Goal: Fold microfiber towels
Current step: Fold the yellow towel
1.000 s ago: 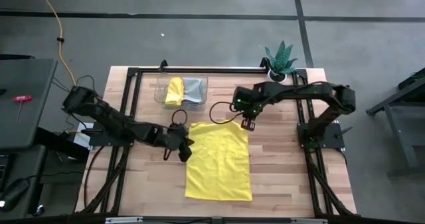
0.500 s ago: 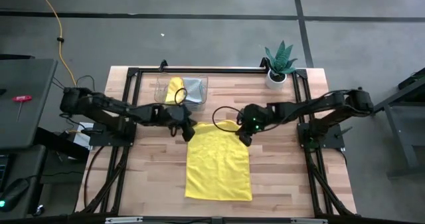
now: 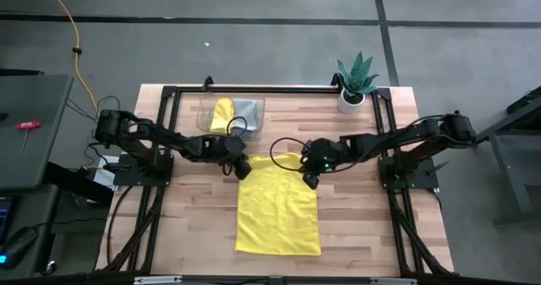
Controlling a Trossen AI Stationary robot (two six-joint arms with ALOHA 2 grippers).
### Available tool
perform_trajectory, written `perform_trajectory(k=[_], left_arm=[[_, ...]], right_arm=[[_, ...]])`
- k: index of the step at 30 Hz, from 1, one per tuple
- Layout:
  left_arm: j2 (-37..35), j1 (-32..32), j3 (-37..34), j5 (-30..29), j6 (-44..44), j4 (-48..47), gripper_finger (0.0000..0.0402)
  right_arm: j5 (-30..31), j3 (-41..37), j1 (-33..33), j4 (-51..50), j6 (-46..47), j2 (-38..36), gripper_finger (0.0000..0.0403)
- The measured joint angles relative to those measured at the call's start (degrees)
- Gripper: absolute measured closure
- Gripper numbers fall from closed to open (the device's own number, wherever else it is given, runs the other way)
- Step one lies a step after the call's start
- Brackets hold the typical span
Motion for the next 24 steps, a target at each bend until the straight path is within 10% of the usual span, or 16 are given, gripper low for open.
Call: perform_trajectory(k=[8, 24], left_arm=[[-0.6, 0.0, 0.3, -9.6, 0.0, -0.9, 0.0402], [-14.4, -0.1, 3.4, -4.1, 4.1, -6.1, 0.0401]], right_arm=[[1.8, 0.0, 0.2, 0.0, 0.0, 0.0, 0.0403], [5.8, 0.1, -1.3, -0.1, 0.4, 0.0, 0.0403]])
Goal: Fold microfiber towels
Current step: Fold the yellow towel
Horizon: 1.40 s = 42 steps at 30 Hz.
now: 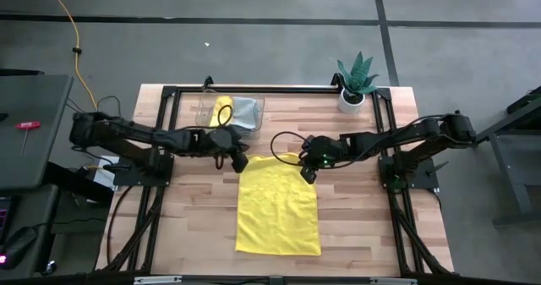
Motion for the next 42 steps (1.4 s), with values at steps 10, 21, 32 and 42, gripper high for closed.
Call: perform_trajectory(k=[10, 21, 32, 42], left_arm=[[3.1, -4.0, -0.2, -0.1, 2.7, -7.1, 0.0312], [16.0, -5.6, -0.2, -8.8, 0.1, -2.5, 0.0223], [19.1, -5.8, -0.1, -11.2, -6.8, -1.0, 0.0241], [18.7, -6.0, -0.1, -10.6, -7.2, -1.1, 0.0388]], right_arm=[[0.0, 0.0, 0.0, -0.1, -0.1, 0.0, 0.0403], [0.0, 0.0, 0.0, -0.4, 0.0, 0.0, 0.0403], [0.0, 0.0, 0.0, -0.5, 0.5, 0.0, 0.0403], [0.9, 0.1, -1.6, -18.1, 8.0, -0.3, 0.0403]])
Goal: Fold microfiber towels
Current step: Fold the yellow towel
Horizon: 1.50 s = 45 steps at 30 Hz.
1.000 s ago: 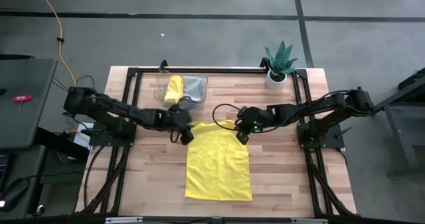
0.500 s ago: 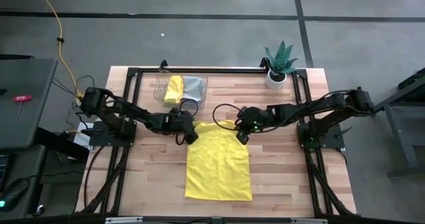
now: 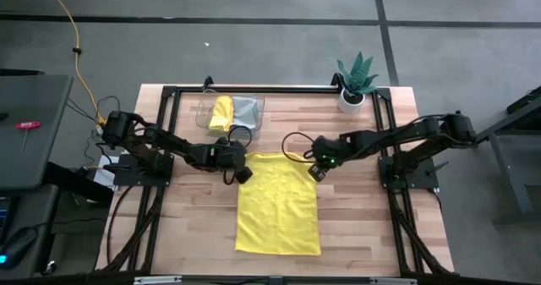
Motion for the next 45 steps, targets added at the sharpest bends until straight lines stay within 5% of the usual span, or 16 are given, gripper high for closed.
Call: perform_trajectory(k=[6, 12, 18, 24, 35, 45], left_arm=[[0.0, 0.0, 0.0, 0.9, 0.0, 0.0, 0.0397], [-0.1, 0.0, 0.0, 1.7, 0.0, 0.0, 0.0400], [-0.1, 0.0, 0.0, 1.9, 0.0, 0.1, 0.0401], [-0.1, 0.0, 0.0, 2.0, 0.0, 0.1, 0.0401], [-0.1, 0.0, 0.0, 2.1, 0.0, 0.2, 0.0401], [-1.0, 0.0, 0.0, 2.8, 1.4, -0.3, 0.0401]], right_arm=[[-2.3, 0.0, 1.1, 0.7, -2.9, 0.2, 0.0375], [-2.1, 0.0, 2.9, 2.9, -13.8, 1.5, 0.0283], [6.1, 0.0, 5.4, 5.1, -24.7, 5.9, 0.0185], [14.1, -0.1, 7.2, 6.6, -27.4, 10.4, 0.0161], [18.9, -0.1, 7.4, 10.0, -27.0, 11.0, 0.0223], [18.7, -0.1, 7.3, 9.8, -24.2, 10.8, 0.0390]])
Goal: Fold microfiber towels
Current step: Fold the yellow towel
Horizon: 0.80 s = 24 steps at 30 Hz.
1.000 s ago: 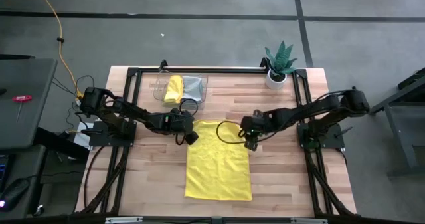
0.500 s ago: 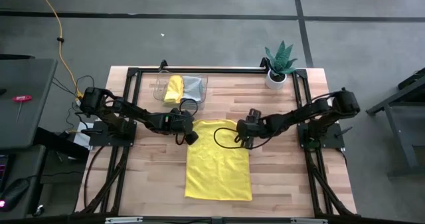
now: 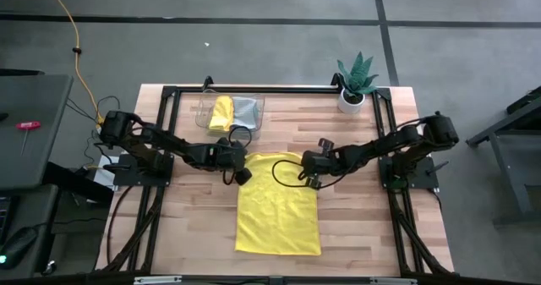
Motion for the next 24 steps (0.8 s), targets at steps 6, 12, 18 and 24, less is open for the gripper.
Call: perform_trajectory(k=[6, 12, 18, 24], left_arm=[[-5.3, 0.0, 0.0, -1.3, 5.8, -2.2, 0.0401], [-10.0, 0.0, 0.0, -3.2, 13.3, -3.9, 0.0402], [-12.8, 0.0, 0.0, -5.8, 19.2, -5.7, 0.0402], [-14.8, 0.0, 0.0, -7.8, 23.1, -6.0, 0.0402]], right_arm=[[-0.3, 0.0, -0.2, -1.4, 3.5, -1.5, 0.0399], [-0.2, 0.0, -0.2, -1.5, 5.1, -5.0, 0.0401], [-0.2, 0.0, -2.6, -3.1, 5.1, -9.1, 0.0402], [-3.3, 0.0, -5.6, -3.5, 4.6, -13.2, 0.0402]])
